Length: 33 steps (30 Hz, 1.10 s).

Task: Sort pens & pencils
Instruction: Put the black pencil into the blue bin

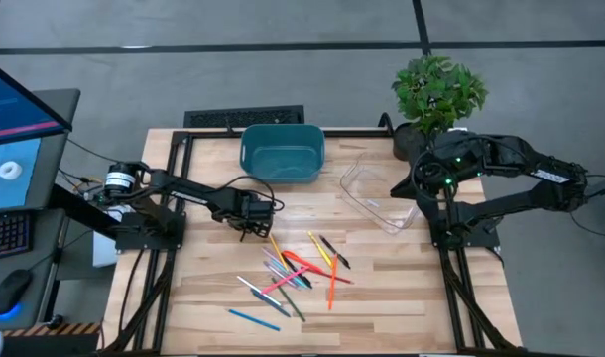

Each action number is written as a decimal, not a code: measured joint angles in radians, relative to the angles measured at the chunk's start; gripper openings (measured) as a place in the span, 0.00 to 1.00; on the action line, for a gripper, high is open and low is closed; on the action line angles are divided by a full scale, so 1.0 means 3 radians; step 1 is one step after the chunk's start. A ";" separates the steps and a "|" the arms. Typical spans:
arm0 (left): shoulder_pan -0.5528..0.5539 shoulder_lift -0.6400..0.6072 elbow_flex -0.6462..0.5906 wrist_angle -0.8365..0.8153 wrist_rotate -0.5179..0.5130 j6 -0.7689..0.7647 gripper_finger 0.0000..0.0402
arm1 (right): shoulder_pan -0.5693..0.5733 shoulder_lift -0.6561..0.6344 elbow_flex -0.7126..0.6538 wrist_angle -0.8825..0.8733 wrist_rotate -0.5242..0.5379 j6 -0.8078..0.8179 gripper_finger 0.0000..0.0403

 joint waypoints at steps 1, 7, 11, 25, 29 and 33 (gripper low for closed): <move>0.0000 -0.0014 0.0000 0.0004 0.0013 -0.0006 0.02 | 0.0000 0.0000 0.0000 0.0000 0.0000 -0.0025 0.17; -0.0038 -0.0267 -0.0024 0.0036 0.0051 -0.0124 0.01 | 0.0000 0.0000 0.0000 0.0001 0.0001 -0.0075 0.17; -0.0061 -0.0538 -0.0019 0.0134 0.0047 -0.0180 0.00 | 0.0000 0.0000 0.0000 0.0001 0.0000 -0.0080 0.17; -0.0266 -0.1772 -0.0011 0.2721 0.0145 0.1037 0.01 | 0.0000 0.0000 0.0000 0.0004 0.0001 -0.0190 0.17; -0.0282 -0.1949 -0.0006 0.3412 0.0356 0.1740 0.00 | -0.0003 0.0000 0.0000 0.0005 0.0009 -0.0248 0.17; -0.0225 -0.2005 -0.0006 0.3459 0.0158 0.1893 0.00 | -0.0003 0.0000 0.0000 0.0005 0.0011 -0.0252 0.17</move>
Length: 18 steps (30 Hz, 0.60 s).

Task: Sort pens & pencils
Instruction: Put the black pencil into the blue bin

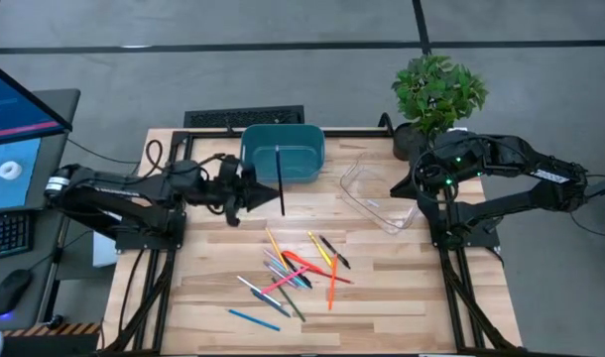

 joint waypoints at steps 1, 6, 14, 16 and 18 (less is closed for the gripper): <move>0.0026 0.0002 0.0000 -0.0061 -0.0121 0.0005 0.00 | 0.0000 0.0000 0.0000 0.0000 0.0000 0.0000 0.17; 0.0388 0.0151 0.0032 -0.0613 -0.0582 0.0132 0.00 | 0.0000 0.0000 0.0000 0.0000 0.0000 0.0000 0.17; 0.1446 0.0829 0.0859 -0.2340 -0.0029 0.0984 0.00 | 0.0000 0.0000 0.0000 -0.0001 0.0000 0.0003 0.17; 0.1658 0.1052 0.1102 -0.2801 0.0032 0.1303 0.00 | 0.0000 0.0000 0.0000 -0.0001 0.0000 0.0003 0.17; 0.1815 0.1294 0.1329 -0.3170 0.0092 0.1627 0.00 | 0.0000 0.0000 0.0000 -0.0001 0.0001 0.0003 0.17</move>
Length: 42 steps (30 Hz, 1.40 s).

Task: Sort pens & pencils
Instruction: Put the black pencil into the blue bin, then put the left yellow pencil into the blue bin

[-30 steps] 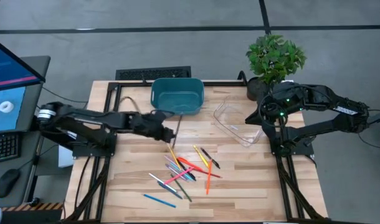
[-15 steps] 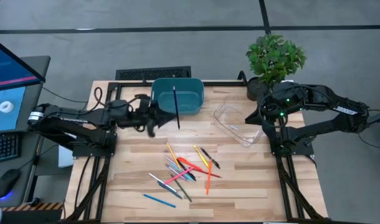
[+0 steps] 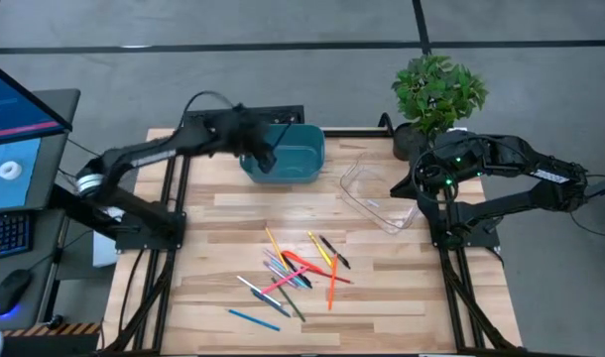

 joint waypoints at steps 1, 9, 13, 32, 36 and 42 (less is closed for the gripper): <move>0.0054 0.0115 0.0095 -0.0162 0.0023 0.0183 0.00 | 0.0000 0.0000 0.0000 0.0000 0.0000 0.0000 0.17; 0.0223 0.0955 0.0520 -0.0651 -0.0091 0.1262 0.00 | 0.0000 0.0000 0.0000 0.0000 0.0000 0.0001 0.17; 0.0293 0.1231 0.0548 -0.0624 -0.0198 0.1472 0.00 | 0.0000 0.0000 0.0000 0.0000 0.0000 0.0014 0.17; 0.0235 0.1534 0.1180 -0.1273 -0.0257 0.1642 0.40 | 0.0000 0.0006 0.0000 0.0000 0.0000 0.0032 0.17; 0.0086 0.1534 0.2002 -0.2021 -0.0042 0.1527 0.51 | 0.0000 0.0006 0.0000 0.0000 0.0000 0.0032 0.17; -0.0444 0.1525 0.3300 -0.2759 0.0426 0.1133 0.52 | 0.0000 0.0006 0.0000 0.0000 0.0000 0.0032 0.17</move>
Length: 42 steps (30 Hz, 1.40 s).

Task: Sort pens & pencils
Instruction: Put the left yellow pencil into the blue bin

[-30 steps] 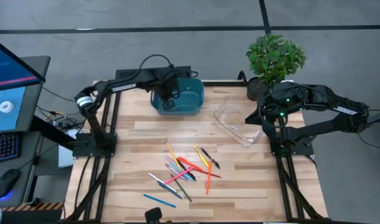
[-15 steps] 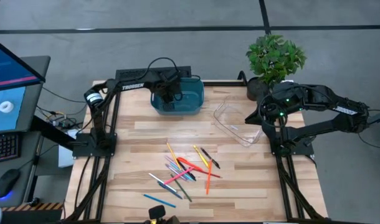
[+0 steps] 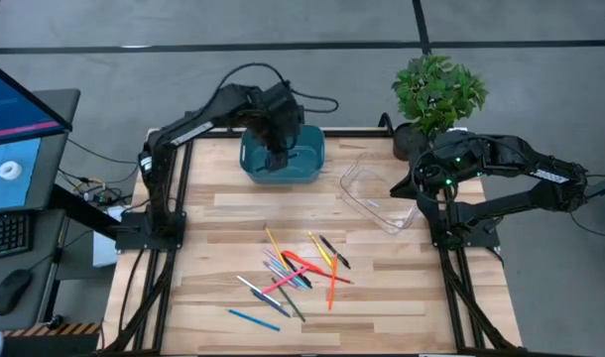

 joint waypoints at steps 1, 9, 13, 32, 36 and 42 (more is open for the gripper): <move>-0.0126 -0.0004 0.0157 -0.0081 0.0005 -0.0097 0.52 | 0.0000 0.0000 0.0000 0.0000 0.0000 0.0000 0.17; -0.1319 -0.0169 0.0094 -0.0421 -0.0399 -0.1086 0.52 | 0.0000 0.0000 0.0000 -0.0005 0.0000 -0.0021 0.17; -0.1848 -0.0184 -0.0220 -0.0323 -0.0413 -0.1312 0.52 | 0.0001 0.0000 0.0000 -0.0032 -0.0001 -0.0029 0.17; -0.1757 -0.0268 -0.3054 0.1759 -0.0247 0.0321 0.52 | 0.0001 -0.0001 0.0000 -0.0382 -0.0011 -0.0031 0.17; -0.1572 -0.0268 -0.3254 0.2049 -0.0246 0.0604 0.52 | 0.0001 -0.0001 0.0000 -0.0433 -0.0011 -0.0029 0.17; -0.1395 -0.0268 -0.3386 0.2137 -0.0173 0.0911 0.52 | 0.0000 -0.0001 0.0000 -0.0440 -0.0011 0.0030 0.17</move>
